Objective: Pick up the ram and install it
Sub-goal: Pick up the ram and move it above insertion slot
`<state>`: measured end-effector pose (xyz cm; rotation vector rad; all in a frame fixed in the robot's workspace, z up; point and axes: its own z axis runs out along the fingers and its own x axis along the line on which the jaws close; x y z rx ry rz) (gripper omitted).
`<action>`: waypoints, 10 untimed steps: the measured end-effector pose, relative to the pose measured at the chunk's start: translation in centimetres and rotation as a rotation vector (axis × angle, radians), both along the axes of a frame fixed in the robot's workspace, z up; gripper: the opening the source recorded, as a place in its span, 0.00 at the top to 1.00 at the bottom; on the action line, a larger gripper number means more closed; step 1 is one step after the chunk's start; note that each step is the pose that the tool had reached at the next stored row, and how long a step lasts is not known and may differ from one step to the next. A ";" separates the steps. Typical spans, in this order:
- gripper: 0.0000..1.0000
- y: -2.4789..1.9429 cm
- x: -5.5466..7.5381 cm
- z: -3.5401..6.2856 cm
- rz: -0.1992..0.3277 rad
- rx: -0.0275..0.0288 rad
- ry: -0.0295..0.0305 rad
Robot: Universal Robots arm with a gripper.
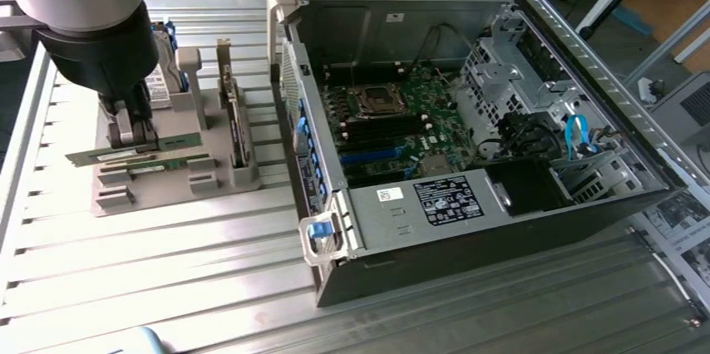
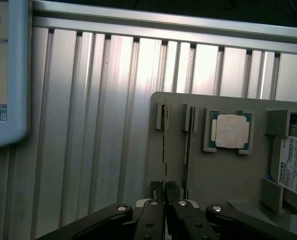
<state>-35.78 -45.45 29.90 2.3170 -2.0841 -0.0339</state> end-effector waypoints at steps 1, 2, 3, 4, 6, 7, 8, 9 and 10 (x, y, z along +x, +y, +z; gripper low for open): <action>0.87 0.00 0.0 0.06 0.000 0.0000 0.0000; 0.87 0.00 0.0 0.11 0.000 0.0001 -0.0001; 0.87 0.00 0.0 0.18 0.000 0.0000 0.0000; 0.87 0.00 0.0 0.22 0.000 0.0001 0.0000; 0.87 0.00 0.0 0.29 0.000 0.0002 -0.0002; 0.87 0.00 0.0 0.33 0.000 0.0001 -0.0001; 0.87 0.00 0.0 0.37 0.000 0.0001 -0.0001; 0.87 0.00 0.0 0.41 0.000 0.0000 0.0000; 0.87 0.00 0.0 0.44 0.000 0.0001 0.0000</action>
